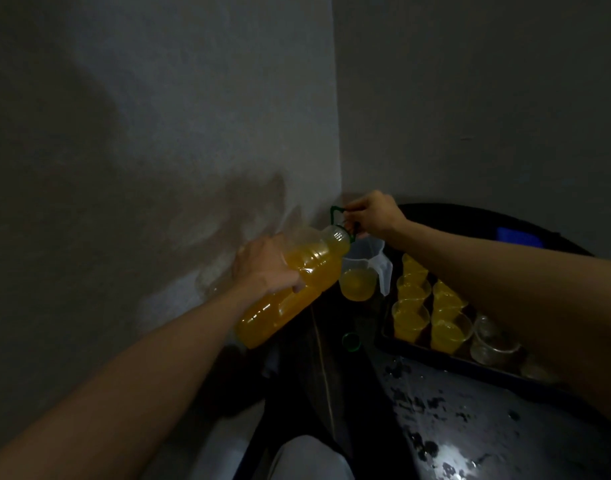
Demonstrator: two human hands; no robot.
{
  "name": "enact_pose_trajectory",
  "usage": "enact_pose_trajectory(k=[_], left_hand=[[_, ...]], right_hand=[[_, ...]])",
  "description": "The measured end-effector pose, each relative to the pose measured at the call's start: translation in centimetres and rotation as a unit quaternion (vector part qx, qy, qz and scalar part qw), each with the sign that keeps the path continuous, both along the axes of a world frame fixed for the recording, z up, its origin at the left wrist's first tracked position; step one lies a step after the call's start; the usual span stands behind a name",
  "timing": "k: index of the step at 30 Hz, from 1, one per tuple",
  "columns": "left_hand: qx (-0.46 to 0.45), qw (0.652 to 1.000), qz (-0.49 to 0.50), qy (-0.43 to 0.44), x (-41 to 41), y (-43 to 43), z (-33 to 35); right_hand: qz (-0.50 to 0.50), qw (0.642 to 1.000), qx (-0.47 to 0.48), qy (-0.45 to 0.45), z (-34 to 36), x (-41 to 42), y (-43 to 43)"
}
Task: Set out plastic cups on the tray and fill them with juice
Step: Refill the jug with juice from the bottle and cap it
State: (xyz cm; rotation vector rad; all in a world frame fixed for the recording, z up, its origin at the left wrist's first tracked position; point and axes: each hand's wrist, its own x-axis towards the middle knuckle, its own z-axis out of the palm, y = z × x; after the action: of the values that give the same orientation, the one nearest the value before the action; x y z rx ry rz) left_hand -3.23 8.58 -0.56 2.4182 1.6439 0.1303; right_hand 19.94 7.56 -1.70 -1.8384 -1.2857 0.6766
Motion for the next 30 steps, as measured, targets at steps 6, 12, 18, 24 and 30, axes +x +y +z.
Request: enact_pose_trajectory(k=[6, 12, 18, 24, 30], left_hand=[[0.004, 1.0, -0.013, 0.024, 0.1, 0.2, 0.4], [-0.001, 0.999, -0.012, 0.04, -0.1, 0.4, 0.5], [0.0, 0.999, -0.015, 0.039, -0.2, 0.4, 0.8], [0.002, 0.999, -0.02, 0.047, -0.4, 0.4, 1.1], [0.005, 0.999, -0.022, 0.049, -0.5, 0.3, 1.3]], right_hand=[[-0.019, 1.0, 0.006, 0.021, -1.0, 0.1, 0.0], [-0.03, 0.998, 0.012, 0.049, -1.9, -0.3, 0.2], [-0.026, 0.999, 0.013, 0.043, -2.1, -0.4, 0.2], [-0.025, 0.999, 0.014, 0.036, -2.0, -0.7, 0.0], [-0.026, 0.999, 0.015, 0.037, -2.0, -1.0, -0.1]])
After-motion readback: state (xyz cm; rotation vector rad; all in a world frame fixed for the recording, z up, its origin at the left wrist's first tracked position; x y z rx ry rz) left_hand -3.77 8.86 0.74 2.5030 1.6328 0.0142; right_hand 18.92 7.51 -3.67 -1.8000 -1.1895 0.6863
